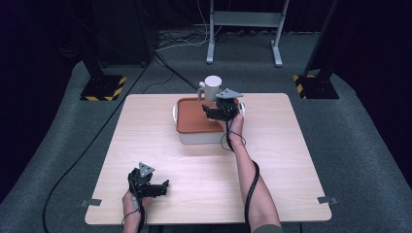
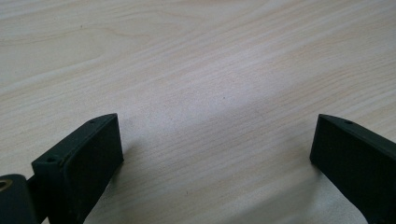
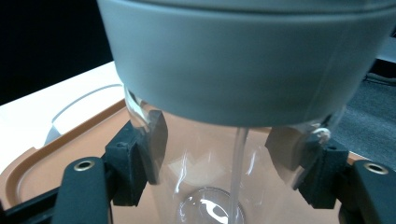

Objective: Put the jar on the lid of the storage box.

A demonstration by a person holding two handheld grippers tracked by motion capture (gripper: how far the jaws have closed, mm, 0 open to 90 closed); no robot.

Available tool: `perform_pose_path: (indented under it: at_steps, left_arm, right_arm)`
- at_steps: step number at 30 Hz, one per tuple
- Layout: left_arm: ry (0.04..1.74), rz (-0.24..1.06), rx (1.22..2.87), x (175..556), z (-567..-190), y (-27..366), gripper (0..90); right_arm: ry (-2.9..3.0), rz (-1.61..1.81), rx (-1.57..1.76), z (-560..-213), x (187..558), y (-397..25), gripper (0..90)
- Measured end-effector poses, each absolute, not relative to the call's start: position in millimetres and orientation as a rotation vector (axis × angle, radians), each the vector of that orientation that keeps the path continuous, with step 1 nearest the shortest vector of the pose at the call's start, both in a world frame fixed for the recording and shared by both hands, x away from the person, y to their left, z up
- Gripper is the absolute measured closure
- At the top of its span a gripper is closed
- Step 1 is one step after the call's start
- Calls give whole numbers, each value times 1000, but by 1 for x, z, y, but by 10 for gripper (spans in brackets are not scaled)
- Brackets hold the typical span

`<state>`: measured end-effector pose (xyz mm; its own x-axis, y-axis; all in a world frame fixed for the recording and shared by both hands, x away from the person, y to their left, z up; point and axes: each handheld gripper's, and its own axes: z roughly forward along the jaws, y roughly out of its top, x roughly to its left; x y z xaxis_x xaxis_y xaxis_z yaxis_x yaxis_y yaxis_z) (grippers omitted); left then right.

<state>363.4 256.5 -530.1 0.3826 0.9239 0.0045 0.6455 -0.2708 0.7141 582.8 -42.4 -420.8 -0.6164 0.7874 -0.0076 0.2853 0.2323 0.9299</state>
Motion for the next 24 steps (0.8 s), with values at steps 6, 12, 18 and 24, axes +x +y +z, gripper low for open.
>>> perform_pose_path:
  at_steps: [6, 12, 18, 24]
  left_arm:
    - [1344, 570, 2016, 363, -530, 256, 23]
    - [1343, 572, 2015, 363, -530, 256, 23]
    - [1344, 571, 2015, 363, -530, 256, 23]
    - [1344, 570, 2015, 363, -530, 257, 22]
  right_arm:
    - [2037, 1369, 981, -421, 584, -42, 298]
    - [2042, 1371, 985, -421, 584, -43, 299]
    - [2041, 1372, 986, -421, 584, -43, 299]
    - [2043, 1370, 986, -421, 584, -43, 298]
